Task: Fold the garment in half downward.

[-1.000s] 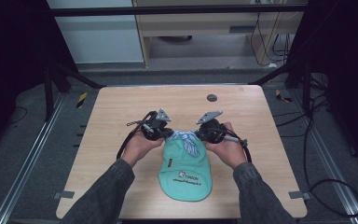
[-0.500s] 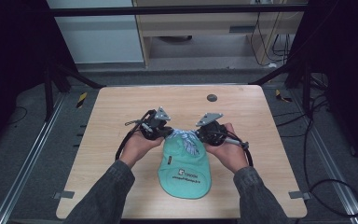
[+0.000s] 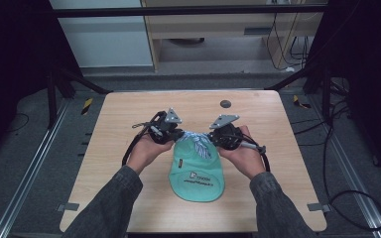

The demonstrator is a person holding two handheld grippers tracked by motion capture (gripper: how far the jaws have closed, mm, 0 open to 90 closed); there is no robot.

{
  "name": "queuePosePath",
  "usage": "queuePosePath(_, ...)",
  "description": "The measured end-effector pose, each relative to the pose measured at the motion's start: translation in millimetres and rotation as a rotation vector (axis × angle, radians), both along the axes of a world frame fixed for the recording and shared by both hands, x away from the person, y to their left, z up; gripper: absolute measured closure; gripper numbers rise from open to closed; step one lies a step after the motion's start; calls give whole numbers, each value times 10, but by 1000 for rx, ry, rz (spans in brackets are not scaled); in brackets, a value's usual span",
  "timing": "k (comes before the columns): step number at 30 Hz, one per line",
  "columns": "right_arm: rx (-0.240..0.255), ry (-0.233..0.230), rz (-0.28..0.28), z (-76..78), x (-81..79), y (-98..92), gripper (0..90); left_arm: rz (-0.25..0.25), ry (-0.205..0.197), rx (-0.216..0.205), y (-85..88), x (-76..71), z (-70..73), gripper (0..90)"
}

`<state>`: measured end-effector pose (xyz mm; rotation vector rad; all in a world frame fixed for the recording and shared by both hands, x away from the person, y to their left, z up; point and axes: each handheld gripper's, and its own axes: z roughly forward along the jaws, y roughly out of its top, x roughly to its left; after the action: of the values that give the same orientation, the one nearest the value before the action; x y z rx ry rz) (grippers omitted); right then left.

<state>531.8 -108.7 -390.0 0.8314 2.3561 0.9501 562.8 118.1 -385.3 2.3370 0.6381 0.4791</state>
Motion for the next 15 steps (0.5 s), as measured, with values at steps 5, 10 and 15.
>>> queuePosePath(5, -16, -12, -7, 12, -36, -21, 837, -6, -23, 6, -43, -69, 49, 854)
queuePosePath(10, -18, -16, -18, 19, -53, -60, 834, 2, -34, 3, -71, -79, 72, 855)
queuePosePath(15, -31, -32, -21, 44, -55, -52, 835, 2, -48, 0, -80, -86, 103, 856)
